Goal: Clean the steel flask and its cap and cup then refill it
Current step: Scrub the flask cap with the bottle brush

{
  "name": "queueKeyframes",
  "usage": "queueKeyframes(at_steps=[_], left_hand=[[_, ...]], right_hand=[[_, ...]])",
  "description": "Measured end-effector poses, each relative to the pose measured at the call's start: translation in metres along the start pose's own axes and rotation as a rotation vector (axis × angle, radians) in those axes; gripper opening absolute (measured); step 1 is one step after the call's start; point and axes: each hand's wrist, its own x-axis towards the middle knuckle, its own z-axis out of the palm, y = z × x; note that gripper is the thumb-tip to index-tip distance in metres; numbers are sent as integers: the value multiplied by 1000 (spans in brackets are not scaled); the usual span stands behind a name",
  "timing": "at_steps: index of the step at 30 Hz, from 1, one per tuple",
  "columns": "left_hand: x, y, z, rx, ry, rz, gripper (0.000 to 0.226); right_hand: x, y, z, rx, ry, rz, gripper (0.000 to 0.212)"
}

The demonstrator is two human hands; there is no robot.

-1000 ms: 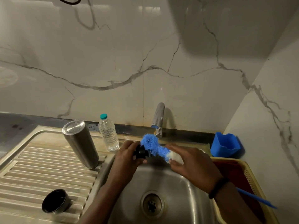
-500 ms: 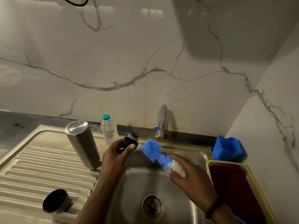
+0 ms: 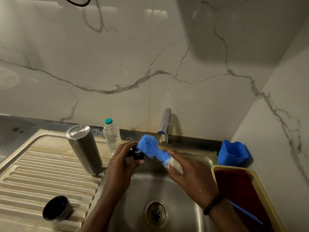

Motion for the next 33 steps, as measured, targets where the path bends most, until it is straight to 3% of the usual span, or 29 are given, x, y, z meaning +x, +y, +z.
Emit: queueKeyframes(at_steps=[5, 14, 20, 24, 30, 33], left_hand=[[-2, 0, -5, -42, -62, 22, 58], [-16, 4, 15, -519, 43, -266, 47], [-10, 7, 22, -590, 86, -387, 39], [-7, -11, 23, -650, 170, -579, 34], [-18, 1, 37, -671, 103, -588, 48], [-22, 2, 52, -656, -4, -628, 52]], right_hand=[[8, 12, -1, 181, -12, 145, 55], [-2, 1, 3, 548, -126, 339, 41], [-8, -15, 4, 627, -125, 368, 46], [-16, -22, -2, 674, -244, 312, 42], [-9, -8, -15, 650, 59, 385, 41], [-4, 11, -37, 542, 111, 390, 34]])
